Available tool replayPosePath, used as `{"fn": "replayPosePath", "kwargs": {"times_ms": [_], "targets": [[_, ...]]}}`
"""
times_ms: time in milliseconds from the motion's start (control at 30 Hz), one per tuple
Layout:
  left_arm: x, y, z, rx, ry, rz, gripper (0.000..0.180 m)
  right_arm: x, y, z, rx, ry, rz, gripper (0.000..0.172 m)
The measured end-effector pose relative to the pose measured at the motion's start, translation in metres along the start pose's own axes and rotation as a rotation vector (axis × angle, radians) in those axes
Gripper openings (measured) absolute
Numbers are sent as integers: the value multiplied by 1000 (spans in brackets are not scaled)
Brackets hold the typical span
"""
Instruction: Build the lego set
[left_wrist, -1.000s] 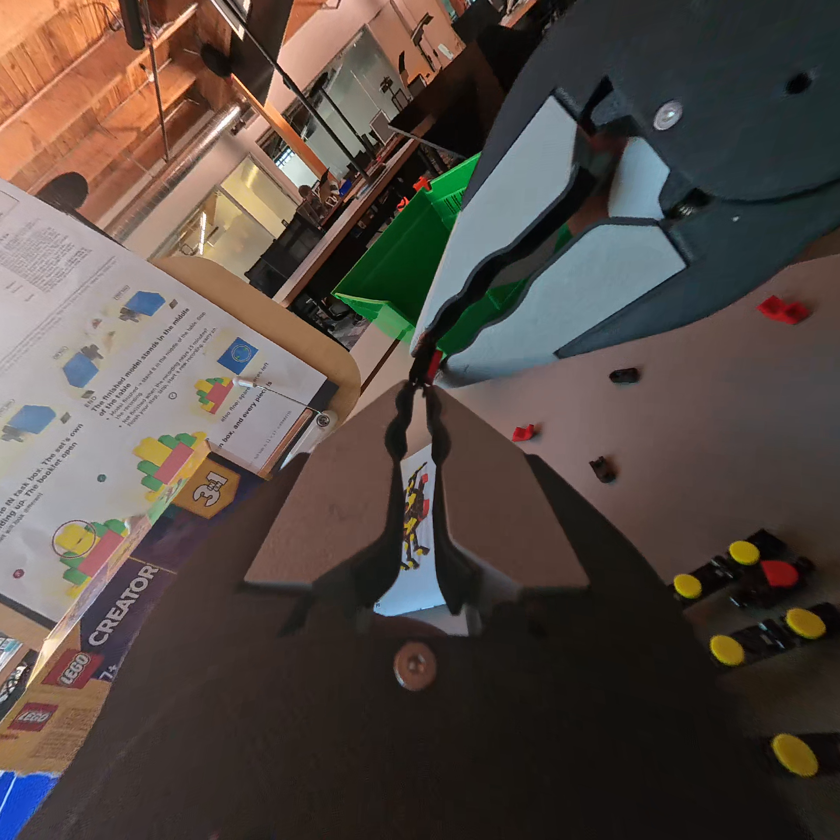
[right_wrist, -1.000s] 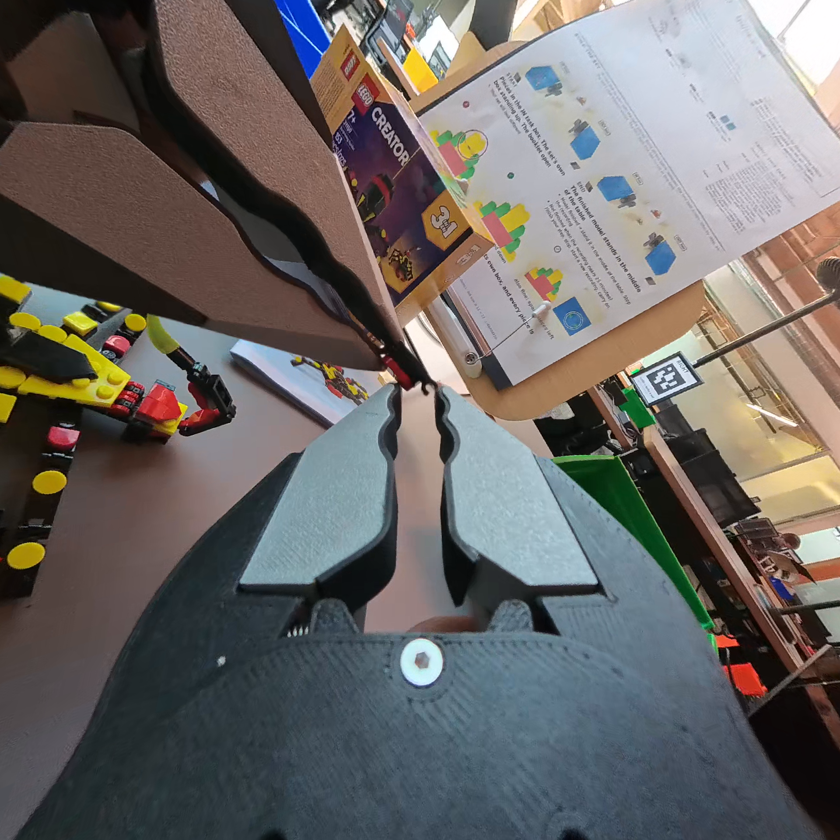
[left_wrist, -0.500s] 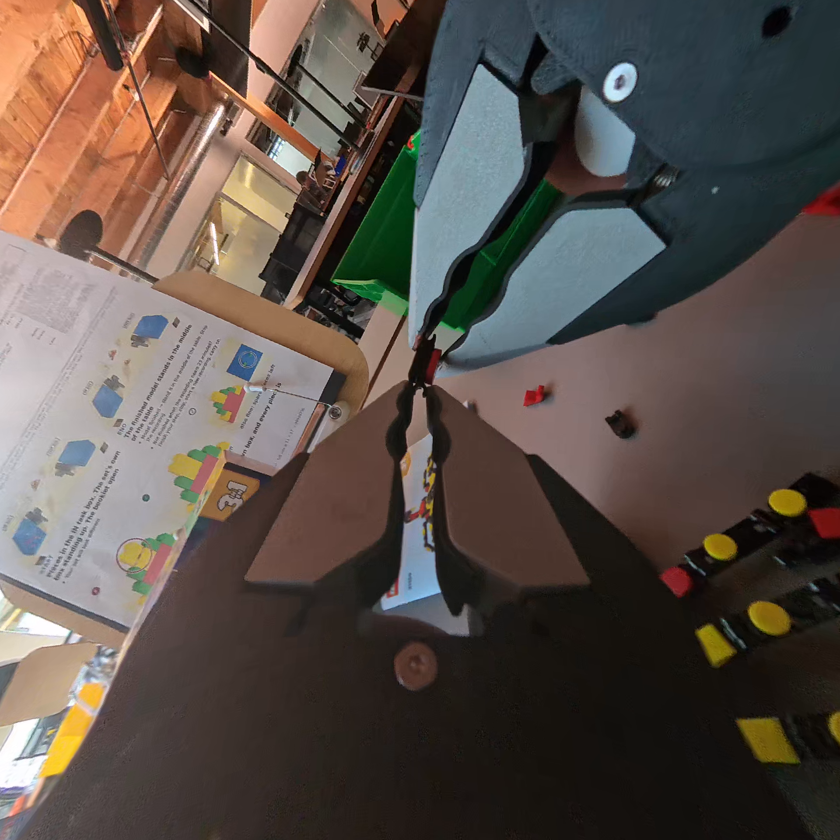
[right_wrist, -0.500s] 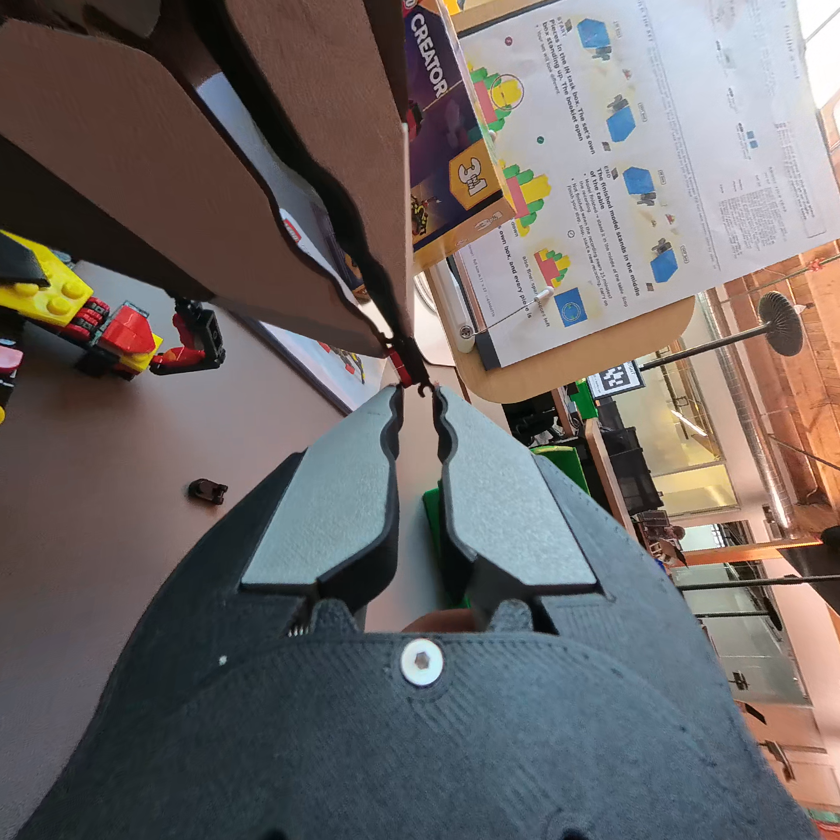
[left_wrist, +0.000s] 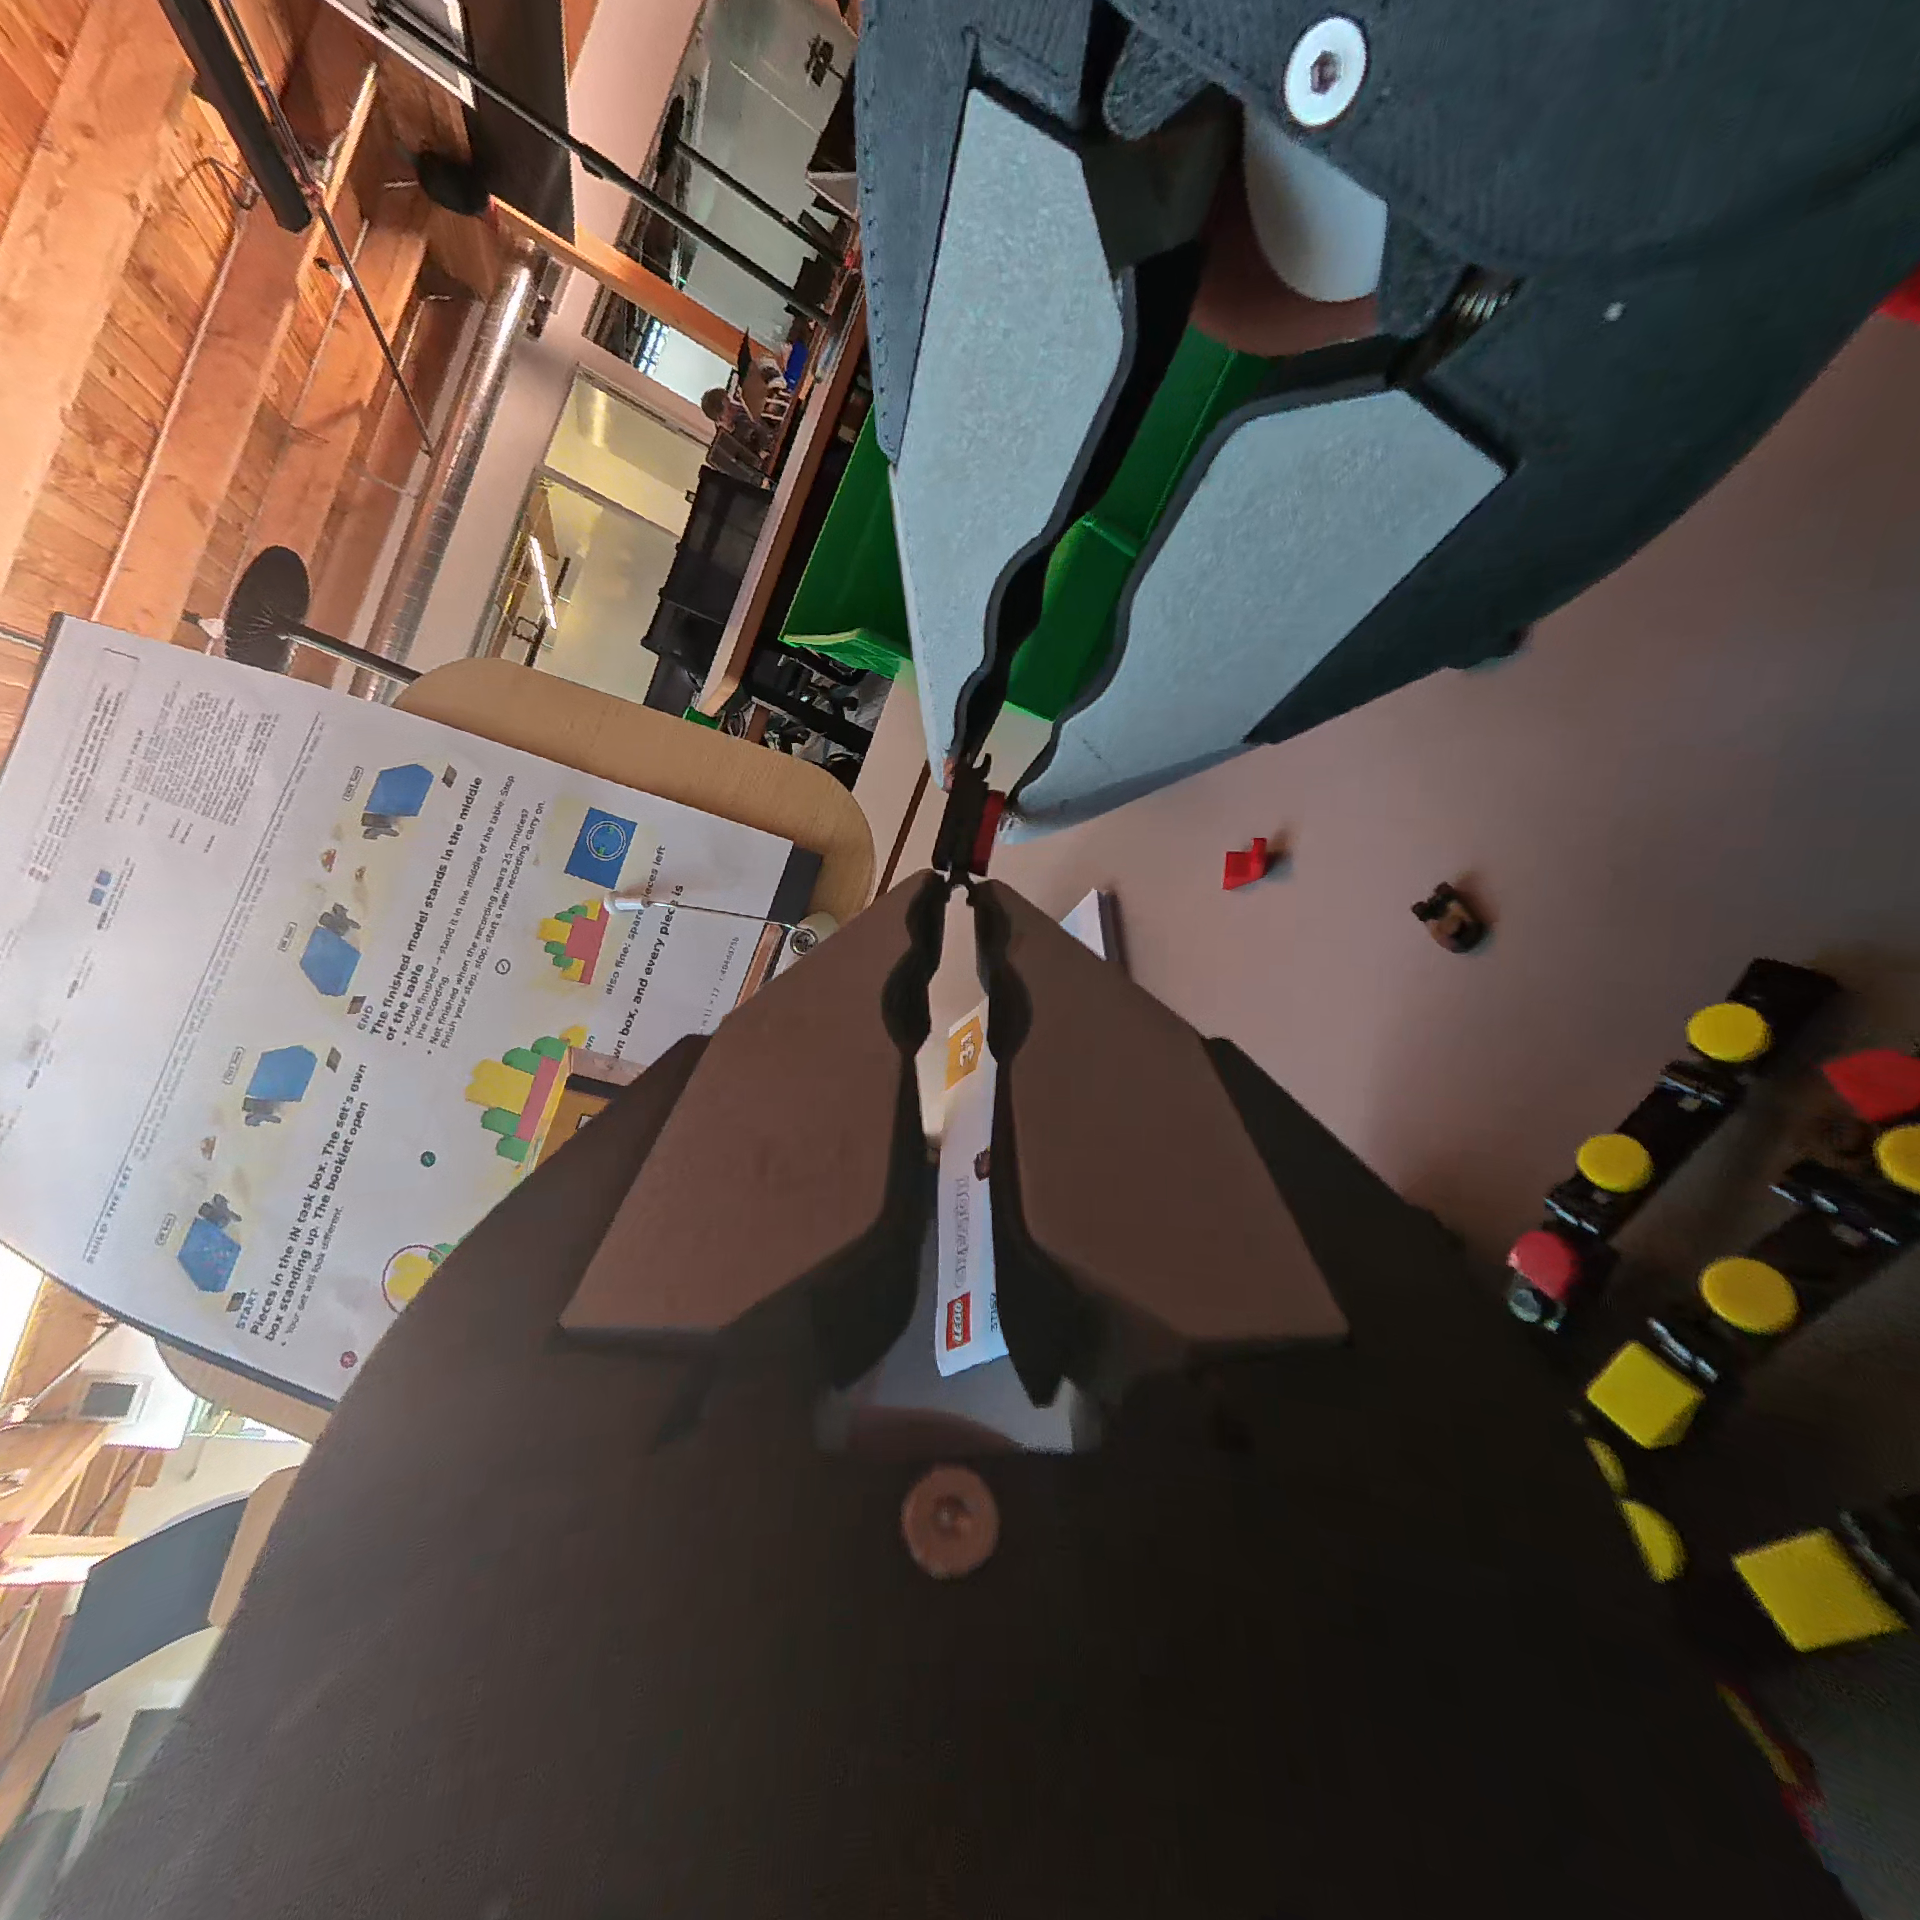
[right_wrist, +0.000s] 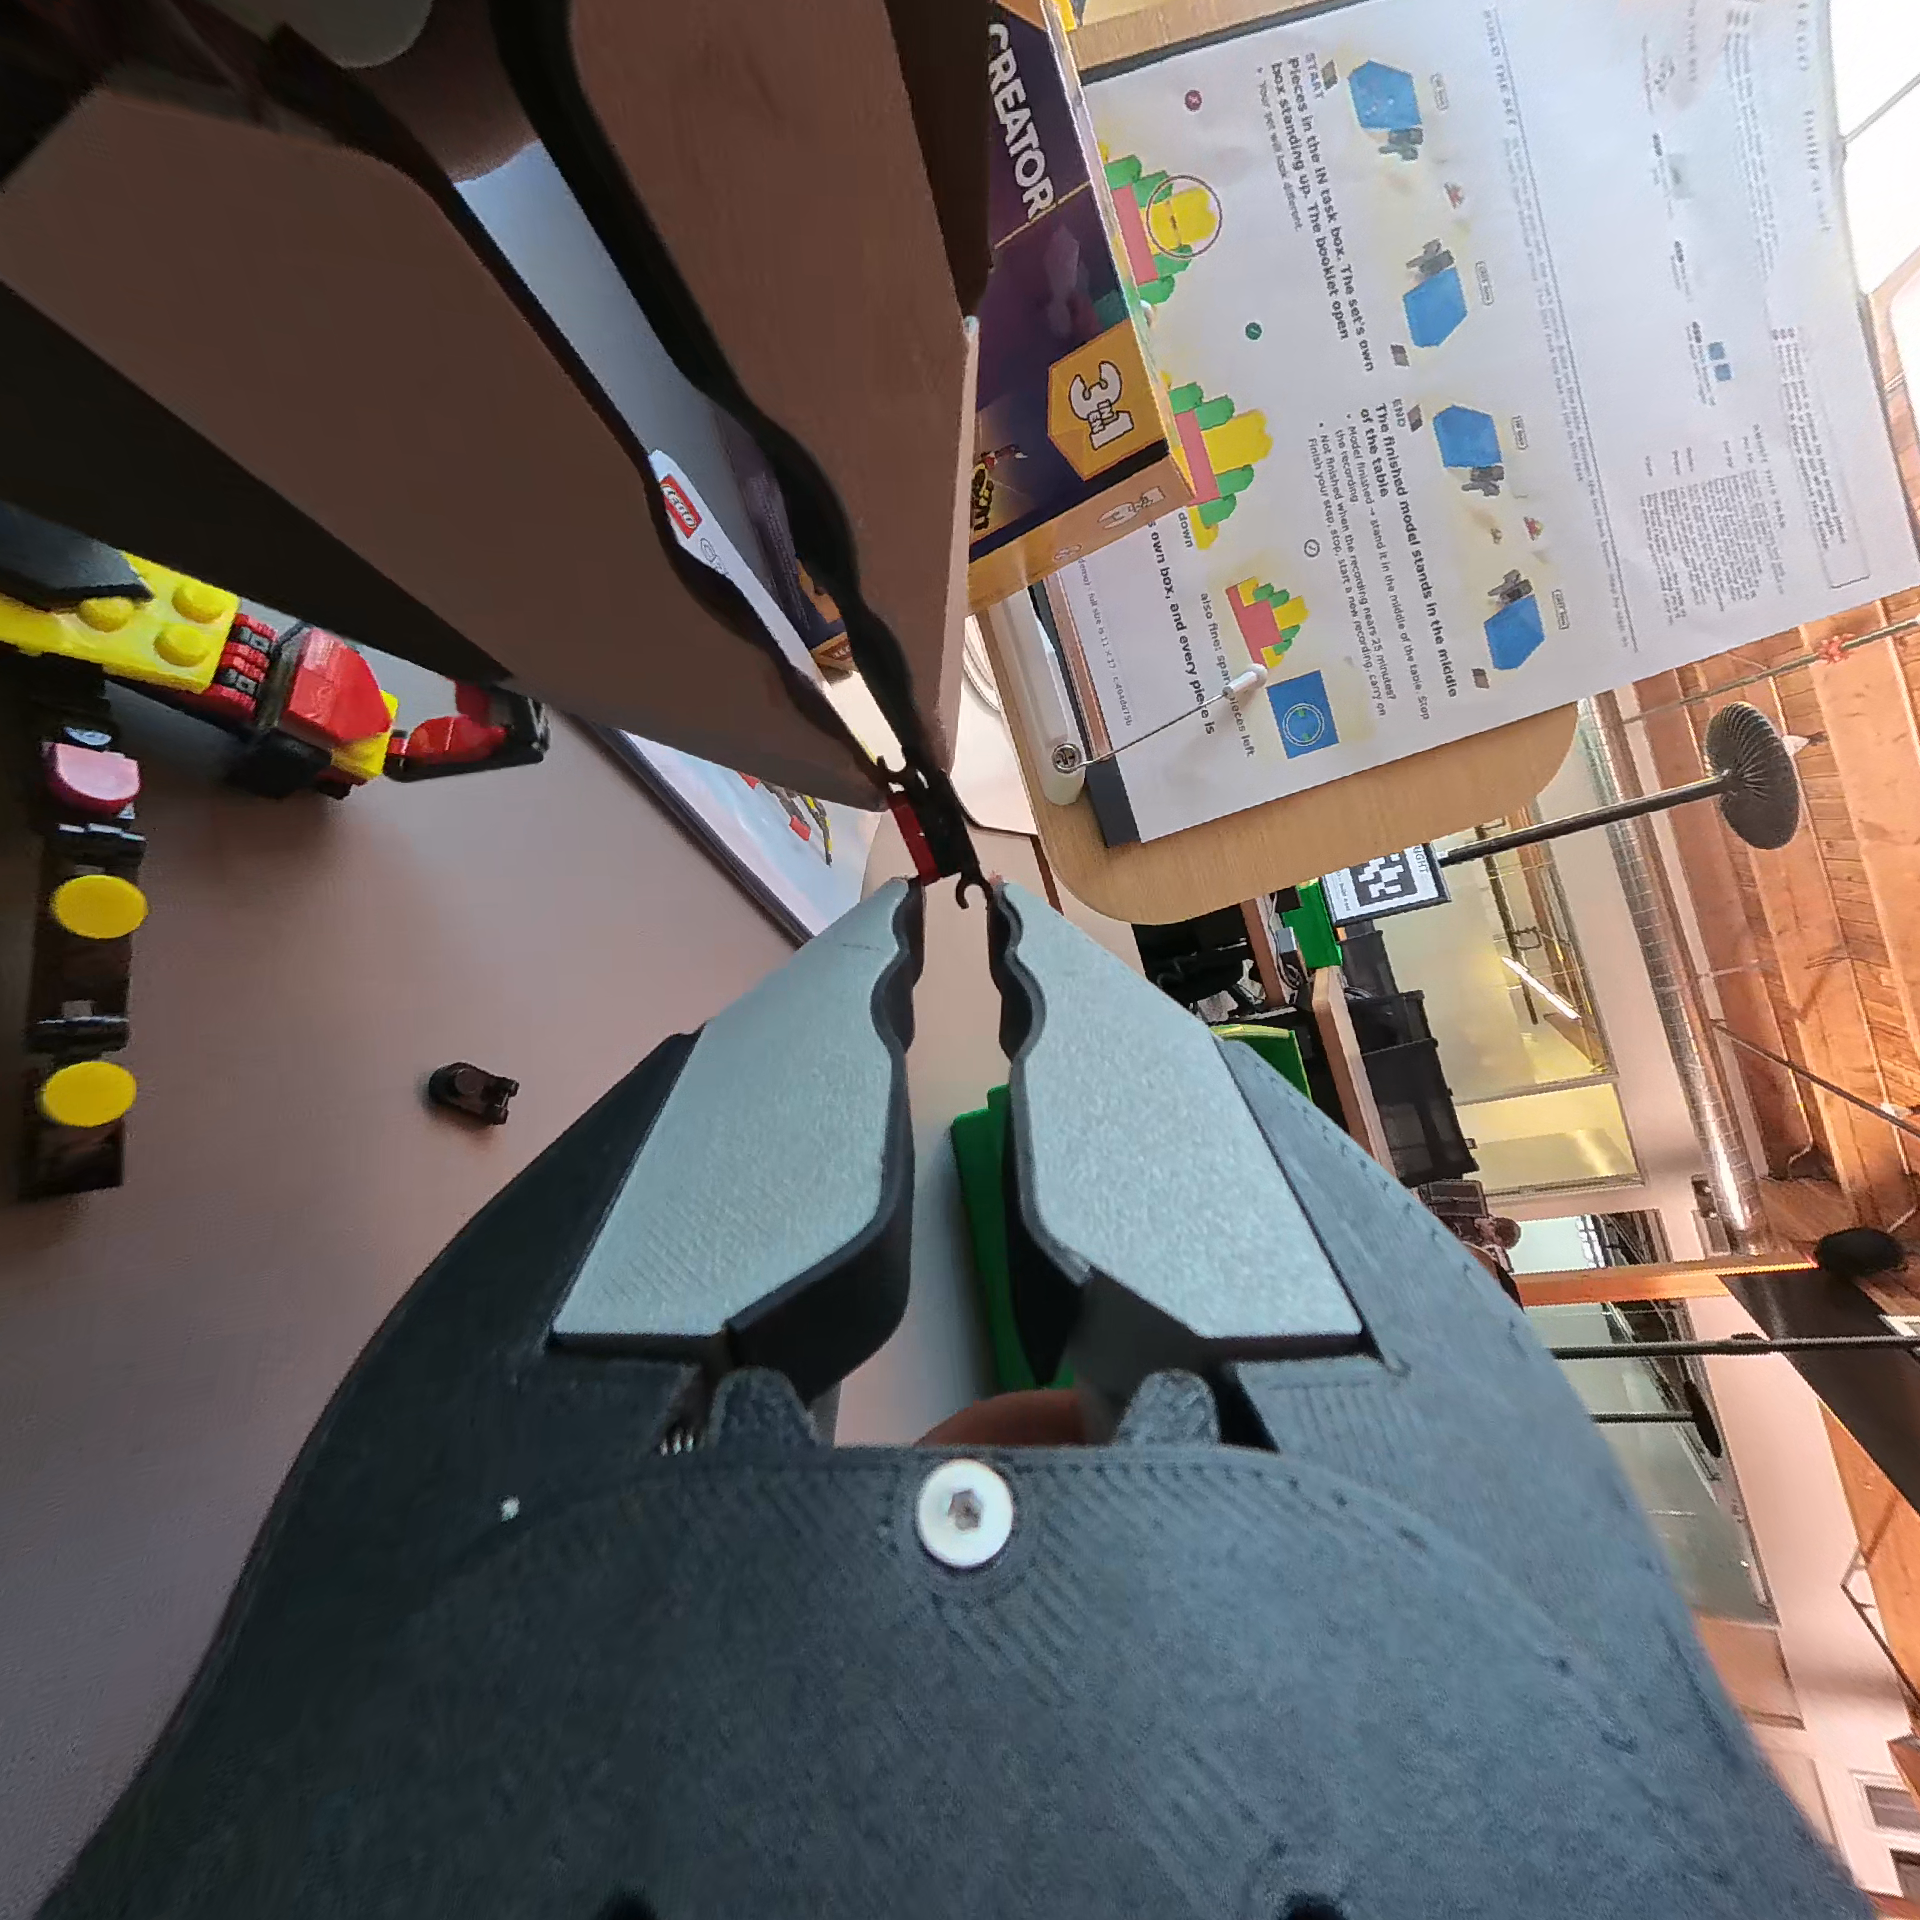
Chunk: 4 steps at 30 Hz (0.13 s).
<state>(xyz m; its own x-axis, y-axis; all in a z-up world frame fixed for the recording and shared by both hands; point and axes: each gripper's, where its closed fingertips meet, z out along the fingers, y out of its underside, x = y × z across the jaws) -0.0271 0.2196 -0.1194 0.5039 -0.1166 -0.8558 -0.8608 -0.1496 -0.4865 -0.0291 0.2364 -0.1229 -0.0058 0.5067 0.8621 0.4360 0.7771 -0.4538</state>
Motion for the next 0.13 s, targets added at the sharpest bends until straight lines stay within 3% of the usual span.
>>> {"fn": "replayPosePath", "kwargs": {"times_ms": [133], "targets": [[1, 0, 0, -1, 1, 3, 3, 0, 1, 0, -16, -5, -14, 8]]}}
